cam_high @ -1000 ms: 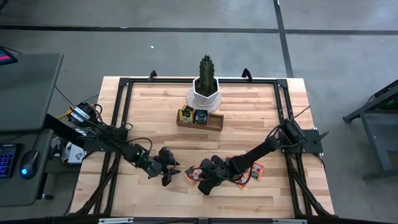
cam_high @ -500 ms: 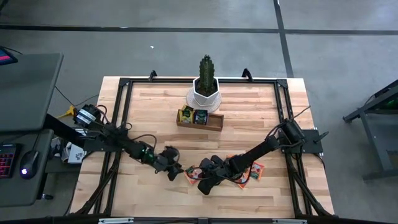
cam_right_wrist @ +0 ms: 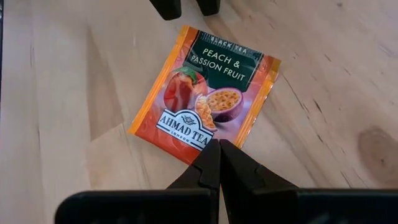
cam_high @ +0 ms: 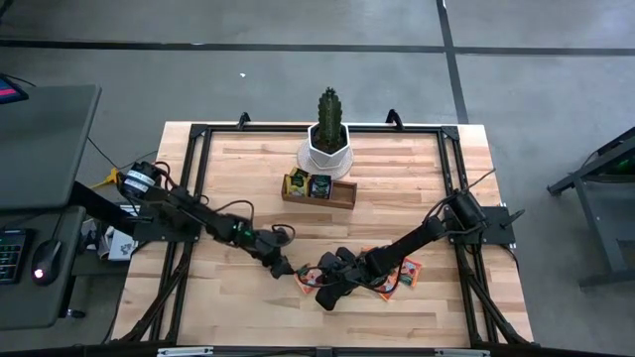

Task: Pick & Place Tea
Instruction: Put the orange tea bag into the right section of the wooden organizer

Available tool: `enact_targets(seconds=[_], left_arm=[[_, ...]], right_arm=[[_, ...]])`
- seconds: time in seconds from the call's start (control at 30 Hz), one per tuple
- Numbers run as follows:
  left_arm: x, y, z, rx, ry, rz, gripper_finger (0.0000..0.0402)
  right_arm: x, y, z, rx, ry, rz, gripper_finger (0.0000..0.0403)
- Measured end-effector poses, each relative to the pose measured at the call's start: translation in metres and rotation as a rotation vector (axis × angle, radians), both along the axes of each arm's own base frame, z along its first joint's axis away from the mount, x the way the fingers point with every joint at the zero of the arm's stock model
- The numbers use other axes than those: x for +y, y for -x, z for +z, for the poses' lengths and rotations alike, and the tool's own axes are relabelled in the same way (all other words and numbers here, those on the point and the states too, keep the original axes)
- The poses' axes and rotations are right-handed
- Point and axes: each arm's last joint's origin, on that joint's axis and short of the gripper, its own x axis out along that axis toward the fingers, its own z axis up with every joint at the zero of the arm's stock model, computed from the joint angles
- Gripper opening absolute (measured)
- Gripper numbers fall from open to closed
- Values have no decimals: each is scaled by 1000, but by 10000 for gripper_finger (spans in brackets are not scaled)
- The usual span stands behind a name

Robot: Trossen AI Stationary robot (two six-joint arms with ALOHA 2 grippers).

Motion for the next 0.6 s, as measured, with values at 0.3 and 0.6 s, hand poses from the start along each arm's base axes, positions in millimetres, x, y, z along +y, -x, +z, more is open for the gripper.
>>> enact_targets(seconds=[0.3,0.6], left_arm=[[2,-2,1,21,31,5,182],[-2,-15,10,74,-25,-14,182]], right_arm=[[0,-1,1,-25,14,-1,0],[-4,-6,2,-58,24,-1,0]])
